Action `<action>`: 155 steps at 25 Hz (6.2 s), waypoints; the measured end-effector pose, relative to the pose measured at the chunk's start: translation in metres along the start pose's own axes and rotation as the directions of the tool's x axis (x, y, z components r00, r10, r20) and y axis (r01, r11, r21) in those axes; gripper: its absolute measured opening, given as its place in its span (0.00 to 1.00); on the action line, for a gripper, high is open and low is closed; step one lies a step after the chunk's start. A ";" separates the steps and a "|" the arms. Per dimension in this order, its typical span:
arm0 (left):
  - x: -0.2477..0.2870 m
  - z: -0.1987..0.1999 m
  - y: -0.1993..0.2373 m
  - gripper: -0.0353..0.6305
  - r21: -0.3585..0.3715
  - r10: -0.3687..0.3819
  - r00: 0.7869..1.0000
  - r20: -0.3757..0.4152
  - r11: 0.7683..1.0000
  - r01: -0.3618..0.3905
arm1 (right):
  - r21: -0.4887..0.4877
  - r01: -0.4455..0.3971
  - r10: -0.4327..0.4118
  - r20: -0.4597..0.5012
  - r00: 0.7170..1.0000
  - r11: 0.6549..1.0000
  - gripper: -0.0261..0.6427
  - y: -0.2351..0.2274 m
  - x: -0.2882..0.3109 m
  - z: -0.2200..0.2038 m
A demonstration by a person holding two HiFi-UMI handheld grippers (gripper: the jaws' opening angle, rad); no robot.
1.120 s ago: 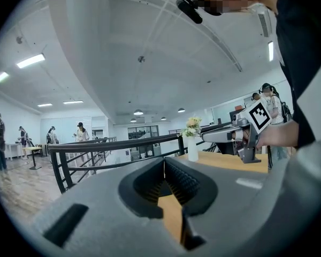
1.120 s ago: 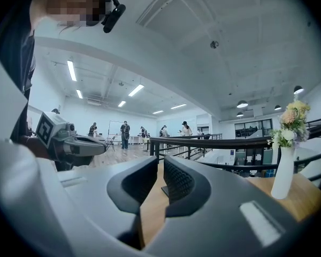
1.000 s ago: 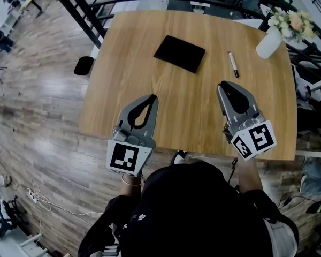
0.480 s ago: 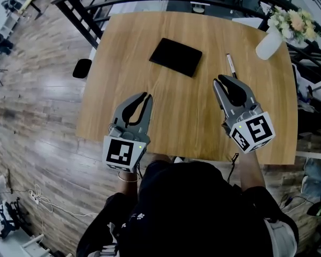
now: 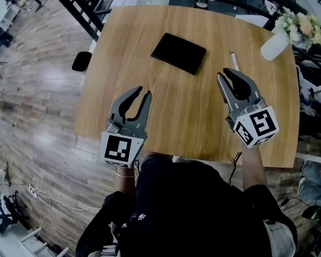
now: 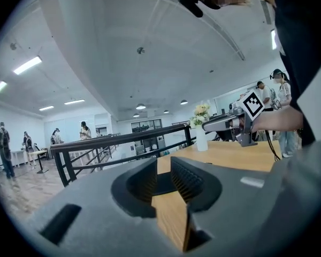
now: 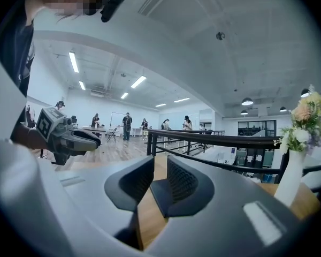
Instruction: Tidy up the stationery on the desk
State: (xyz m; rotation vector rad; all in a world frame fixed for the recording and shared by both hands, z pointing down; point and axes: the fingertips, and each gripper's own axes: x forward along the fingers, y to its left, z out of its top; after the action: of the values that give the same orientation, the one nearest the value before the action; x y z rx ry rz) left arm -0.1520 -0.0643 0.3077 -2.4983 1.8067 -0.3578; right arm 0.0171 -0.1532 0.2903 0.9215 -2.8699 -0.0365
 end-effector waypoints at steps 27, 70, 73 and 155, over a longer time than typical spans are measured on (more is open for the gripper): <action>0.080 -0.001 0.037 0.16 0.102 -0.168 0.983 0.075 0.982 0.160 | 0.040 0.030 -0.024 -0.142 0.990 0.999 0.17 -0.045 0.096 -0.044; 0.188 -0.182 0.100 0.30 -0.185 -0.091 0.944 -0.318 0.982 0.032 | 0.163 0.101 -0.019 -0.442 0.897 0.981 0.32 -0.135 0.192 -0.201; 0.193 -0.188 0.104 0.31 -0.187 -0.089 0.940 -0.330 0.982 0.027 | 0.148 0.087 -0.008 -0.467 0.884 0.985 0.35 -0.136 0.199 -0.205; 0.235 -0.229 0.075 0.42 -0.173 -0.350 0.765 -0.540 0.936 0.307 | 0.245 -0.056 0.201 -0.620 0.759 0.968 0.36 -0.104 0.164 -0.247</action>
State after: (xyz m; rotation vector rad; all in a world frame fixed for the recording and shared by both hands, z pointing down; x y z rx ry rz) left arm -0.2001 -0.2855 0.5568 -2.9898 1.5067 -1.1859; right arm -0.0235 -0.3295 0.5474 0.5945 -2.2934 0.5128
